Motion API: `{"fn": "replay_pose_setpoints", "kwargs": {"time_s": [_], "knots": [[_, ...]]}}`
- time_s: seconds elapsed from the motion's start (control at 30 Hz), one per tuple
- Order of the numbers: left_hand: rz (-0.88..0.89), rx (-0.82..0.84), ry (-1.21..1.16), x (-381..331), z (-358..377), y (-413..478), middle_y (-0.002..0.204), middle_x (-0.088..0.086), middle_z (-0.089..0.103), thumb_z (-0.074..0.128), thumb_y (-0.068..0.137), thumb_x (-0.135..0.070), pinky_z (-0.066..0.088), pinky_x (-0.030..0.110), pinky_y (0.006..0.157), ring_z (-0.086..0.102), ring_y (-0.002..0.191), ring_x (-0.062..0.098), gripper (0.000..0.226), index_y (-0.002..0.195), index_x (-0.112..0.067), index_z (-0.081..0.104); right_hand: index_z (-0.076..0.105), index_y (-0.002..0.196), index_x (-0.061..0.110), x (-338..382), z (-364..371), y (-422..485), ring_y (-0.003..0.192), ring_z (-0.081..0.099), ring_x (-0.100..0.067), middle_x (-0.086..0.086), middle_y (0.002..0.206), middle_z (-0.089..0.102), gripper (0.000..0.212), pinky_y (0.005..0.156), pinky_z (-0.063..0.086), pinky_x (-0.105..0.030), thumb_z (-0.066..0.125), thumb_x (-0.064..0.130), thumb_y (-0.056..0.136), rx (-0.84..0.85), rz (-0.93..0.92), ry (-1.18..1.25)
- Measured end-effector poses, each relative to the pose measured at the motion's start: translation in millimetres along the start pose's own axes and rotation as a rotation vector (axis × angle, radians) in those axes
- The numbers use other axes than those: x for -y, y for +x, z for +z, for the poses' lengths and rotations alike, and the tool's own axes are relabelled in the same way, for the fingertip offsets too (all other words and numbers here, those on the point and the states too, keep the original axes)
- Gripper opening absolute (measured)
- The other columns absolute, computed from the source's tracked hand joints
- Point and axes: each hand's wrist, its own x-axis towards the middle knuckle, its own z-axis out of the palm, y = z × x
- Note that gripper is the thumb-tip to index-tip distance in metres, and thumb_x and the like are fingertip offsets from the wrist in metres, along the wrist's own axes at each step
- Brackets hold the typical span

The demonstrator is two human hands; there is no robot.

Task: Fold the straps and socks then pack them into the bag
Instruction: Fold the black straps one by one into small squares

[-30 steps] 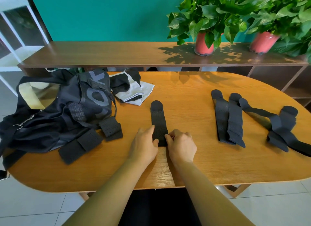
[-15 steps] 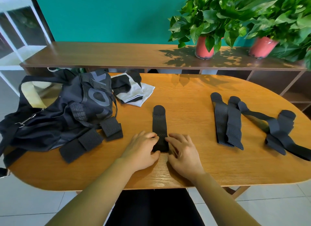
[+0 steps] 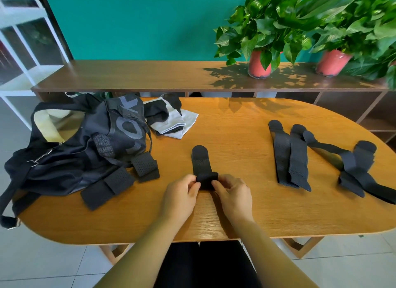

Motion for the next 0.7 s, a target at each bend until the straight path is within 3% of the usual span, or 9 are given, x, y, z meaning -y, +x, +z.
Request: {"fn": "replay_pose_setpoints", "kwargs": {"time_s": [0.1, 0.2, 0.3, 0.37, 0.43, 0.53, 0.7], "knots": [[-0.035, -0.072, 0.040, -4, 6, 2, 0.078, -0.004, 0.062, 0.058, 0.094, -0.024, 0.029, 0.012, 0.052, 0.051, 0.065, 0.007, 0.015, 0.094, -0.015, 0.069, 0.070, 0.100, 0.029, 5, 11, 4, 0.084, 0.061, -0.016, -0.001, 0.090, 0.065, 0.023, 0.070, 0.053, -0.034, 0.062, 0.045, 0.085, -0.039, 0.064, -0.010], [-0.059, -0.052, 0.104, -1, 8, 9, 0.070, -0.002, 0.057, 0.057, 0.094, -0.024, 0.030, 0.022, 0.049, 0.050, 0.062, 0.014, 0.023, 0.075, -0.012, 0.062, 0.072, 0.099, 0.024, 9, 15, 6, 0.096, 0.055, -0.015, 0.001, 0.091, 0.067, 0.022, 0.073, 0.048, -0.030, 0.062, 0.039, 0.087, -0.078, 0.051, -0.071], [-0.077, -0.021, 0.140, 1, 9, 14, 0.067, -0.001, 0.058, 0.057, 0.094, -0.026, 0.036, 0.028, 0.051, 0.052, 0.060, 0.015, 0.025, 0.073, -0.012, 0.062, 0.073, 0.102, 0.019, 12, 17, 6, 0.099, 0.049, -0.018, -0.001, 0.097, 0.067, 0.025, 0.075, 0.045, -0.031, 0.062, 0.037, 0.089, -0.112, 0.029, -0.166], [-0.095, 0.005, 0.152, 0, 8, 15, 0.071, -0.001, 0.061, 0.058, 0.094, -0.026, 0.043, 0.031, 0.055, 0.055, 0.062, 0.015, 0.021, 0.080, -0.013, 0.065, 0.073, 0.102, 0.019, 14, 18, 6, 0.096, 0.050, -0.020, -0.002, 0.095, 0.067, 0.025, 0.074, 0.045, -0.032, 0.062, 0.037, 0.088, -0.115, 0.028, -0.206], [-0.110, 0.019, 0.161, -4, 6, 15, 0.083, -0.002, 0.063, 0.057, 0.094, -0.027, 0.051, 0.032, 0.062, 0.059, 0.071, 0.015, 0.018, 0.099, -0.013, 0.067, 0.073, 0.100, 0.019, 14, 20, 6, 0.094, 0.051, -0.021, -0.003, 0.093, 0.068, 0.023, 0.073, 0.045, -0.033, 0.063, 0.036, 0.087, -0.125, 0.017, -0.225], [-0.086, 0.027, 0.205, -7, 6, 13, 0.111, 0.000, 0.056, 0.056, 0.095, -0.028, 0.052, 0.031, 0.075, 0.058, 0.094, 0.016, 0.043, 0.136, -0.019, 0.048, 0.071, 0.101, 0.020, 15, 20, 6, 0.092, 0.052, -0.022, -0.001, 0.092, 0.068, 0.020, 0.072, 0.044, -0.034, 0.063, 0.033, 0.087, -0.141, -0.020, -0.254], [0.148, 0.068, 0.331, -1, 10, 9, 0.146, -0.003, 0.037, 0.048, 0.096, -0.016, 0.039, 0.035, 0.104, 0.036, 0.130, 0.017, 0.047, 0.143, -0.023, 0.044, 0.070, 0.105, 0.025, 14, 20, 6, 0.090, 0.054, -0.023, 0.000, 0.090, 0.067, 0.022, 0.068, 0.045, -0.034, 0.062, 0.033, 0.087, -0.145, -0.083, -0.298]]}}
